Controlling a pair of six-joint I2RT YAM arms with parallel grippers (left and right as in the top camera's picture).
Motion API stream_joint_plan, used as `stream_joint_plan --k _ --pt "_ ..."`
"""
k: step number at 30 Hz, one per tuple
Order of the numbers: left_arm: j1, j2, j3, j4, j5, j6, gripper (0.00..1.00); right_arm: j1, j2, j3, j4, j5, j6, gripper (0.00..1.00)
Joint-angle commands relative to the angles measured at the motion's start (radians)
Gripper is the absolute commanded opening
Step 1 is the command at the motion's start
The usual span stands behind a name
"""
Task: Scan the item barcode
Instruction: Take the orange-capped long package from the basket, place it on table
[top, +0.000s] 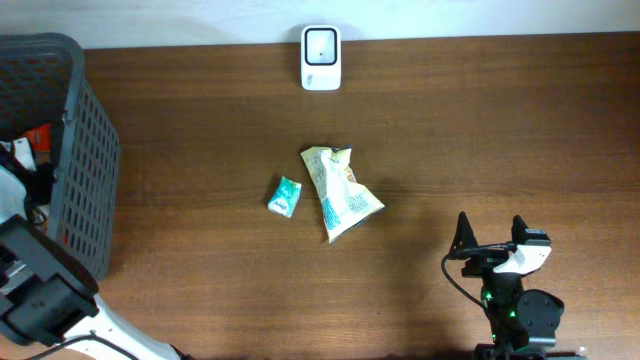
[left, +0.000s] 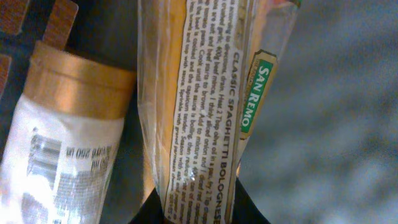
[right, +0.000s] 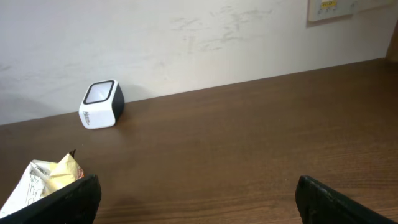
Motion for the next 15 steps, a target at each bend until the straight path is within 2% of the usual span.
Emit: stream_joint_plan --k 1,3,6,8,10,12,15 --pt "0.003 -0.246 0.132 0.005 0.042 -0.023 0.0 0.005 -0.006 -0.007 -0.002 0.001 -0.003 0.99" --pt "0.003 -0.384 0.184 0.014 0.095 -0.023 0.0 0.005 -0.006 -0.007 -0.002 0.001 -0.003 0.99" --pt "0.002 -0.612 0.203 0.035 0.282 -0.024 0.0 0.005 -0.006 -0.007 -0.002 0.002 -0.003 0.99" --pt "-0.047 -0.736 0.203 0.023 0.376 -0.036 0.0 0.005 -0.006 -0.007 -0.002 0.001 -0.003 0.99" --pt "-0.175 -0.813 0.203 -0.034 0.392 -0.077 0.0 0.005 -0.006 -0.007 -0.002 0.001 -0.003 0.99" --pt "-0.396 -0.823 0.198 -0.135 0.391 -0.096 0.0 0.005 -0.006 -0.007 -0.002 0.002 -0.003 0.99" --pt "-0.604 -0.753 0.145 -0.251 0.224 -0.267 0.0 0.005 -0.006 -0.007 -0.002 0.001 -0.003 0.99"
